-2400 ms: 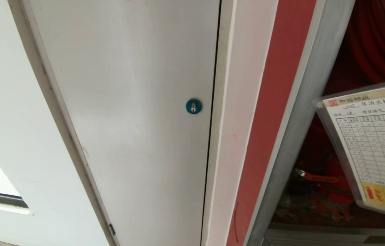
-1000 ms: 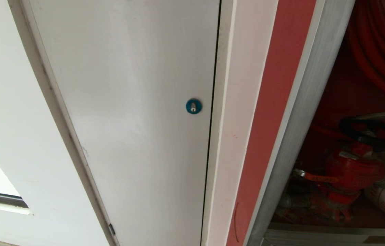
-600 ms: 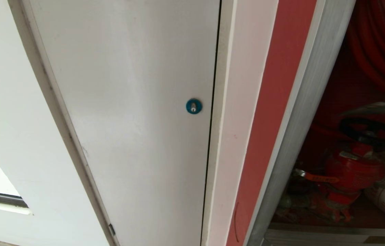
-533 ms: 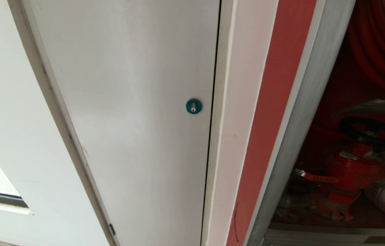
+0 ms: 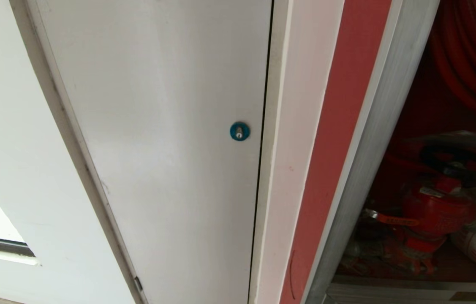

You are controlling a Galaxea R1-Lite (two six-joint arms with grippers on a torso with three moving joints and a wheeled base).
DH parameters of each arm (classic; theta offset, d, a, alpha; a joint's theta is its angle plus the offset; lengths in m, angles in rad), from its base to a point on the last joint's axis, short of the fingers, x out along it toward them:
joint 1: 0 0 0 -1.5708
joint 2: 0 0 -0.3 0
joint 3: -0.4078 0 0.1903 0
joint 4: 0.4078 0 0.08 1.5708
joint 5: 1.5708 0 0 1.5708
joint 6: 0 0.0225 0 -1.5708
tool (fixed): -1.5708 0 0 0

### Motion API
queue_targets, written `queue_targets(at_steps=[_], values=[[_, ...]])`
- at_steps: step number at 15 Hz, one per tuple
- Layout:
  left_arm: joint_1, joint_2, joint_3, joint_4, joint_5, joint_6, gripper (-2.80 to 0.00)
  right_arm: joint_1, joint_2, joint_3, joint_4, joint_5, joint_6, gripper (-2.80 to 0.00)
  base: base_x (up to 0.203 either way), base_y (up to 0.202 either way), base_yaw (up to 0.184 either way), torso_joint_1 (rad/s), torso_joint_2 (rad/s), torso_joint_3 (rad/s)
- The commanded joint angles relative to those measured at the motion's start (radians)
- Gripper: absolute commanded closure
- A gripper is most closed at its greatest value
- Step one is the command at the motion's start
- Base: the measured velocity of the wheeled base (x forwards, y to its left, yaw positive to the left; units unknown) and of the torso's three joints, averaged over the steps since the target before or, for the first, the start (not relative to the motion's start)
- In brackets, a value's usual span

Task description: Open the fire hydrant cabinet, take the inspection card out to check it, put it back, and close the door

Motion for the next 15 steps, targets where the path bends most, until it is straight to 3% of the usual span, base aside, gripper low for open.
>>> queue_targets(at_steps=[1,4,13,15], values=[[0.001,0.0,0.006,0.0,0.001,0.0,0.0,-0.015,0.0,0.102,-0.146,0.02,-0.016,0.0,0.0,0.0,0.0,0.0,0.0,0.0],[0.0,0.001,0.006,0.0,0.001,0.0,0.0,-0.018,-0.052,0.202,-0.219,0.03,-0.037,0.0,0.0,0.0,0.0,0.0,0.0,0.0],[0.001,0.001,0.006,0.0,0.001,0.0,0.0,-0.036,-0.081,0.236,-0.219,0.026,-0.247,0.0,0.0,0.0,0.0,0.0,0.0,0.0],[0.001,0.001,0.006,0.0,0.001,0.0,0.0,-0.049,-0.095,0.252,-0.22,0.026,-0.262,0.0,0.0,0.0,0.0,0.0,0.0,0.0]])
